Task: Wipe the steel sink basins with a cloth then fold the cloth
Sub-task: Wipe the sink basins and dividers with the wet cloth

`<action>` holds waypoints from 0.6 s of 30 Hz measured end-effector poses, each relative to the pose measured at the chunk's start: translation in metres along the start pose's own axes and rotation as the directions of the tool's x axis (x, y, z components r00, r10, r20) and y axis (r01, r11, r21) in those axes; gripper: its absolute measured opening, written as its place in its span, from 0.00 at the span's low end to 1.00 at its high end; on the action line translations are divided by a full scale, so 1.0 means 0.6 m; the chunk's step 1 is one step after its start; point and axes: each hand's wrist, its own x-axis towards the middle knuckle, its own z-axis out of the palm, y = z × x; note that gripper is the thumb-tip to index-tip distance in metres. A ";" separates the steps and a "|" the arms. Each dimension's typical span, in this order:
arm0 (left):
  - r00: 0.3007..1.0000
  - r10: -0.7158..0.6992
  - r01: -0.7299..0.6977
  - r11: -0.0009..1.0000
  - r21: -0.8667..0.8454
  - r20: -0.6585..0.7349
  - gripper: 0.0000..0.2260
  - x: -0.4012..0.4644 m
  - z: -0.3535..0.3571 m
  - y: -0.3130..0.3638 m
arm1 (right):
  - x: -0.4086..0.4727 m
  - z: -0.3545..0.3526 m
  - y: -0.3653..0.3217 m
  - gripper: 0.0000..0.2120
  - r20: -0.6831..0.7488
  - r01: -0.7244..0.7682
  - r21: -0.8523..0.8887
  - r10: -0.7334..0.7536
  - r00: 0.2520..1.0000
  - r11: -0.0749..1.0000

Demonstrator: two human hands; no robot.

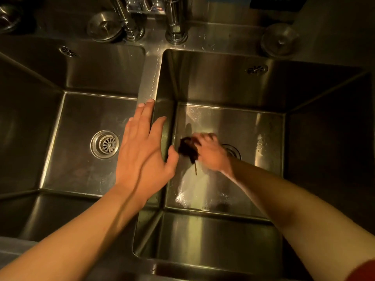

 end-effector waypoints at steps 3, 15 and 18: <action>1.000 -0.001 0.001 1.000 -0.001 -0.008 0.27 0.000 -0.001 0.001 | 0.066 -0.051 0.068 0.27 -0.026 -0.282 0.352 0.310 0.950 0.893; 1.000 -0.005 0.005 1.000 -0.001 0.005 0.27 0.002 -0.004 0.003 | 0.001 0.001 -0.105 0.39 0.011 -0.194 0.250 0.197 0.980 0.949; 1.000 0.003 -0.003 1.000 0.004 0.010 0.28 0.002 -0.004 0.002 | -0.062 0.042 -0.158 0.29 0.093 0.026 0.159 -0.041 0.995 0.987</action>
